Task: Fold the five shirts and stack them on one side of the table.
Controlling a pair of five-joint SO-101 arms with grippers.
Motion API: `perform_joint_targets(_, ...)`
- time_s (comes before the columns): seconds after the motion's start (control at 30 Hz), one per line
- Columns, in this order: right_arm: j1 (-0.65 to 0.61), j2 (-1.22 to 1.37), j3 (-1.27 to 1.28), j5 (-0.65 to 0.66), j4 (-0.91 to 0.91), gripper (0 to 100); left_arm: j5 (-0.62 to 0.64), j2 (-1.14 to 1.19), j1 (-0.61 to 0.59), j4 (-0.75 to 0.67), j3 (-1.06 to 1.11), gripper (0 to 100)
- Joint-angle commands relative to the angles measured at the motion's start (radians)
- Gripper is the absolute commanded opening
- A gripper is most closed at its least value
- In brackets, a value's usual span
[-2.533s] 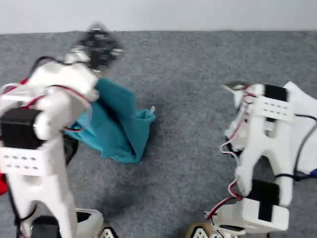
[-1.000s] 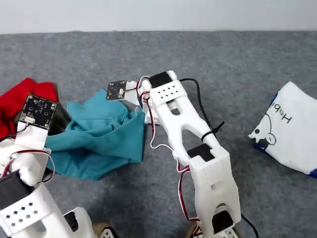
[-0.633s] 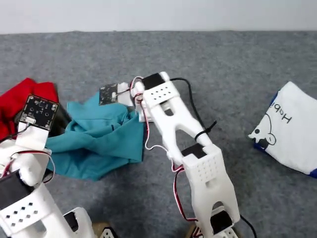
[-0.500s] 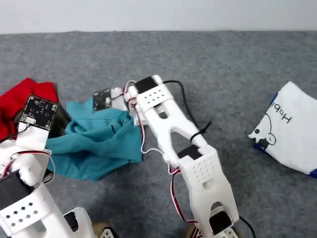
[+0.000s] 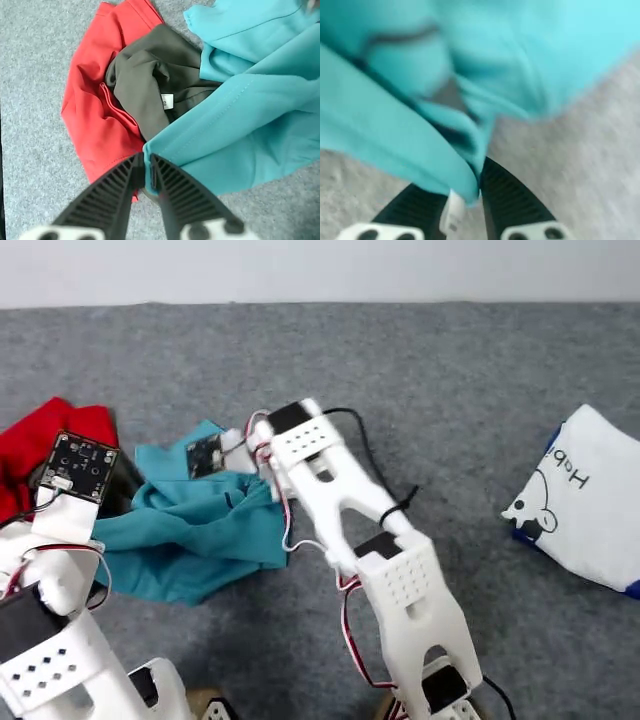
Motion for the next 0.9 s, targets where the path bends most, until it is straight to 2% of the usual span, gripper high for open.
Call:
perform_joint_targets(0.0, 0.062, -0.148, -0.054, -0.025, 0.038, 1.0, 0.084, -0.017, -0.003, 0.0, -0.05, 1)
perform_joint_targets(0.1, 0.09, -0.229, -0.054, -0.026, 0.085, 1.0, 0.173, -0.017, -0.002, -0.002, -0.117, 1)
perform_joint_targets(0.23, 0.136, -0.355, -0.054, -0.026, 0.11, 1.0, 0.216, -0.015, 0.021, -0.034, -0.177, 1)
perform_joint_targets(0.33, 0.174, -0.463, -0.054, -0.037, 0.116, 1.0, 0.238, -0.015, 0.089, -0.052, -0.208, 1)
perform_joint_targets(0.53, 0.248, -0.699, -0.054, -0.163, 0.111, 1.0, 0.279, -0.014, 0.258, -0.132, -0.321, 1)
perform_joint_targets(0.7, 0.305, -0.9, -0.054, -0.183, 0.108, 1.0, 0.233, -0.009, 0.35, -0.262, -0.367, 1)
perform_joint_targets(0.87, 0.392, -1.067, -0.054, -0.183, 0.107, 1.0, 0.155, -0.015, 0.391, -0.371, -0.392, 1)
